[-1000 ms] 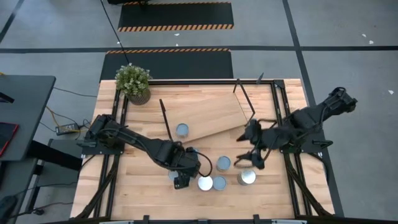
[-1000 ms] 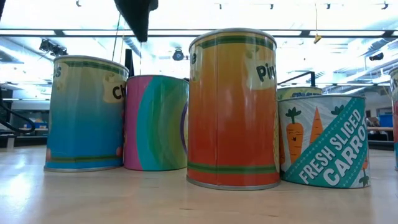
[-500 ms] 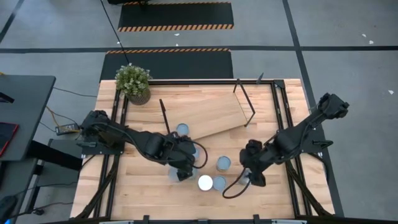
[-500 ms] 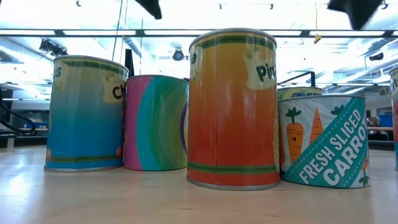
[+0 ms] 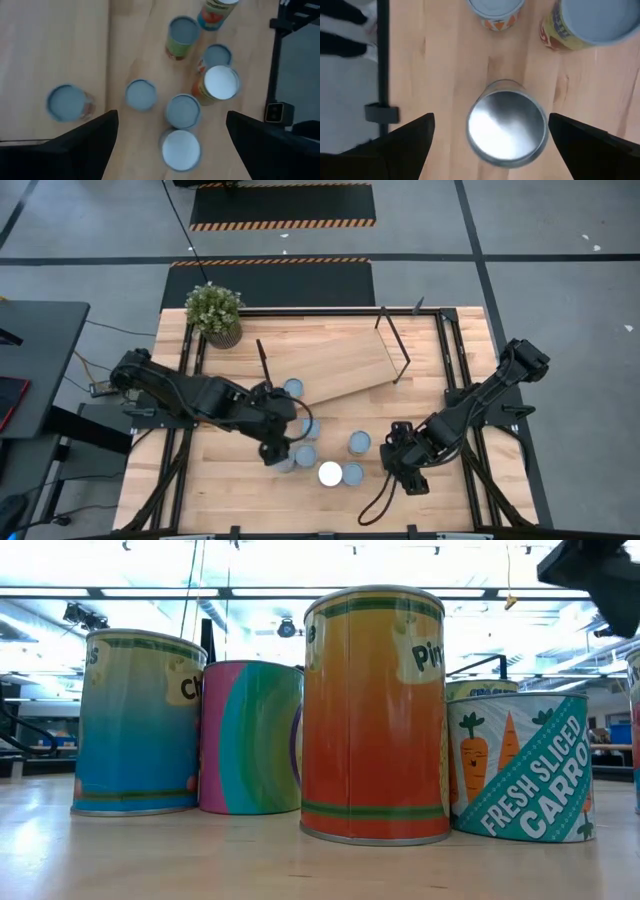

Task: Pick and place cans onto a shelf
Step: Put the canned tomatoes on the shelf

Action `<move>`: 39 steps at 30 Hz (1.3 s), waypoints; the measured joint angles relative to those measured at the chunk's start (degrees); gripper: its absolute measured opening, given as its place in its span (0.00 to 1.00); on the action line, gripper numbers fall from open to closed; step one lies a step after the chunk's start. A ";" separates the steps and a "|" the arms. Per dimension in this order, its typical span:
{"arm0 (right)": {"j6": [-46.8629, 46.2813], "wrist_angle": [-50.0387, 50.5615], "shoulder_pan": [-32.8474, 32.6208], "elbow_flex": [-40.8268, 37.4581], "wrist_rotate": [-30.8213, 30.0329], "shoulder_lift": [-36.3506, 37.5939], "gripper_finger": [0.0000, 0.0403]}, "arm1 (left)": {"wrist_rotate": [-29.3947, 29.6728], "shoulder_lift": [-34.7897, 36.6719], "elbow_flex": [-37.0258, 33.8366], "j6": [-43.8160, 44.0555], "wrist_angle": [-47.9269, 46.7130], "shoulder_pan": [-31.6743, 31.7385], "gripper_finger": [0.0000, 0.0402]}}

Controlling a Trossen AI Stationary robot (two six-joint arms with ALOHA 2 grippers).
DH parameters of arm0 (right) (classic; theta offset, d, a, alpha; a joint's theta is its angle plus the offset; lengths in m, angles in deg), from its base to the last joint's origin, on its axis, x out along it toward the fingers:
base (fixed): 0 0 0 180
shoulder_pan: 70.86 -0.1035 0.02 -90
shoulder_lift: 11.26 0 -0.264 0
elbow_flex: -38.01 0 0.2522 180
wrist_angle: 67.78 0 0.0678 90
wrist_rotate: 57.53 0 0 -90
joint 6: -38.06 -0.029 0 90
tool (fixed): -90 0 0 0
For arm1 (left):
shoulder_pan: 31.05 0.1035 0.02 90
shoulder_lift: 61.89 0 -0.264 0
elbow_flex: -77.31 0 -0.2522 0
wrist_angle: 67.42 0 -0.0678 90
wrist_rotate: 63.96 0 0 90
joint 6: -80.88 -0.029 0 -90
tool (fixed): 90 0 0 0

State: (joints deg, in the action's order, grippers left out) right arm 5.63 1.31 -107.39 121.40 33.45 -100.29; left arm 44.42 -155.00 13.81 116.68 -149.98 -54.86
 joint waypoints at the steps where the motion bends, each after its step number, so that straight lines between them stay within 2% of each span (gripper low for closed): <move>1: 1.15 0.10 -0.10 -0.02 -0.02 -0.15 0.99 | 0.52 0.51 0.00 -0.08 -0.41 0.02 0.93; 13: 14.68 2.92 -2.24 0.00 -1.12 -1.03 0.99 | 1.38 2.16 0.02 1.02 -4.24 -0.53 0.93; 23: 11.17 11.68 -2.72 -0.45 0.39 -0.94 0.99 | 1.38 2.16 0.02 1.63 -4.19 -0.55 0.93; 32: 9.38 1.40 -3.71 -8.19 -1.67 -0.92 0.99 | 1.54 2.16 0.02 2.57 -4.21 -0.46 0.93; 39: 11.57 -11.95 -3.08 -11.92 -4.57 -0.92 0.99 | 1.55 2.16 0.02 2.74 -4.20 -0.37 0.93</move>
State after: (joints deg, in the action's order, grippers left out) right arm 17.19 -10.64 -110.48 109.48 28.87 -101.21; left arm 45.98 -152.85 13.83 119.42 -154.17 -55.23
